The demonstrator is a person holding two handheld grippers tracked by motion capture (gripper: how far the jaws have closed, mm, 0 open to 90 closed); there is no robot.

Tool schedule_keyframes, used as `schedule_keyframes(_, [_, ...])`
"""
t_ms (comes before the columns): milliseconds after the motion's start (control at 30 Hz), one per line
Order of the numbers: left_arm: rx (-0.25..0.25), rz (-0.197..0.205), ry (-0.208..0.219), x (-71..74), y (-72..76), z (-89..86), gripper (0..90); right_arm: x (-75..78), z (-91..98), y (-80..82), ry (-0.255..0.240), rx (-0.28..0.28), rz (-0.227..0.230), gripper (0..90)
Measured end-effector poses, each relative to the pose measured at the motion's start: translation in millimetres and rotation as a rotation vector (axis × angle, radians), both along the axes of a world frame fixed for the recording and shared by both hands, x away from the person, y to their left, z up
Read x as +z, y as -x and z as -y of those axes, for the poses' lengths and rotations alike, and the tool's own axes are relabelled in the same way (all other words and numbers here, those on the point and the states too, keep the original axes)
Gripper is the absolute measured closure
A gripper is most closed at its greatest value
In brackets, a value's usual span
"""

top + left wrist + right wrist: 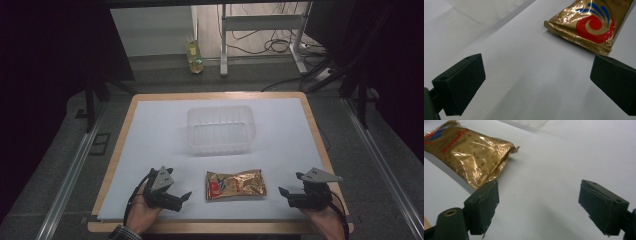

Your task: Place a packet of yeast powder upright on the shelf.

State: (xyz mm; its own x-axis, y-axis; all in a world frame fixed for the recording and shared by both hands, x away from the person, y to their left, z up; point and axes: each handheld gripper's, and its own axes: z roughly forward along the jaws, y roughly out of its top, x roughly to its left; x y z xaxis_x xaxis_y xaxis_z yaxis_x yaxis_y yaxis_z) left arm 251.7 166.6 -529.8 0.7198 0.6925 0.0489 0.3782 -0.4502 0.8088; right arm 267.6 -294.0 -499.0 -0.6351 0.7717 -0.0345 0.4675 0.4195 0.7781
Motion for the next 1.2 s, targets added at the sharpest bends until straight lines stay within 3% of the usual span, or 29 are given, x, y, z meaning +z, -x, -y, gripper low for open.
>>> schedule_keyframes(167, [0.008, 0.019, 0.011, 0.1, -0.2, -1.0, 0.0, -4.9, -6.0, -1.5, 0.019, 0.061, -0.010, 12.4])
schedule_keyframes(300, [0.008, -0.014, -0.002, -1.8, -1.6, 0.6, 0.0, -5.7, -6.8, -1.4, 0.018, 0.062, -0.020, 11.2])
schedule_keyframes(400, [0.008, -0.018, -0.024, -1.2, -1.3, 2.0, 0.0, -6.6, -5.9, -2.2, -0.004, 0.065, -0.031, 10.7])
schedule_keyframes(633, [0.024, -0.011, -0.014, 2.3, 0.2, 3.4, 0.0, -7.6, -5.4, -2.9, -0.016, 0.073, -0.038, 10.6])
schedule_keyframes(700, [0.016, -0.018, 0.006, 3.4, 0.3, 3.2, 0.0, -7.4, -5.3, -2.8, -0.017, 0.073, -0.037, 10.6])
schedule_keyframes(967, [0.023, -0.013, -0.006, 6.0, 1.3, 3.8, 2.3, -7.5, -4.1, -3.1, -0.021, 0.069, -0.038, 10.6])
schedule_keyframes(1100, [0.004, 0.024, 0.002, 10.2, 5.3, 6.0, 7.2, -7.5, -4.6, -3.1, -0.015, 0.070, -0.036, 10.6])
schedule_keyframes(1200, [-0.004, 0.027, -0.008, 11.3, 6.3, 7.8, 9.8, -7.6, -4.7, -3.2, -0.014, 0.072, -0.035, 10.6])
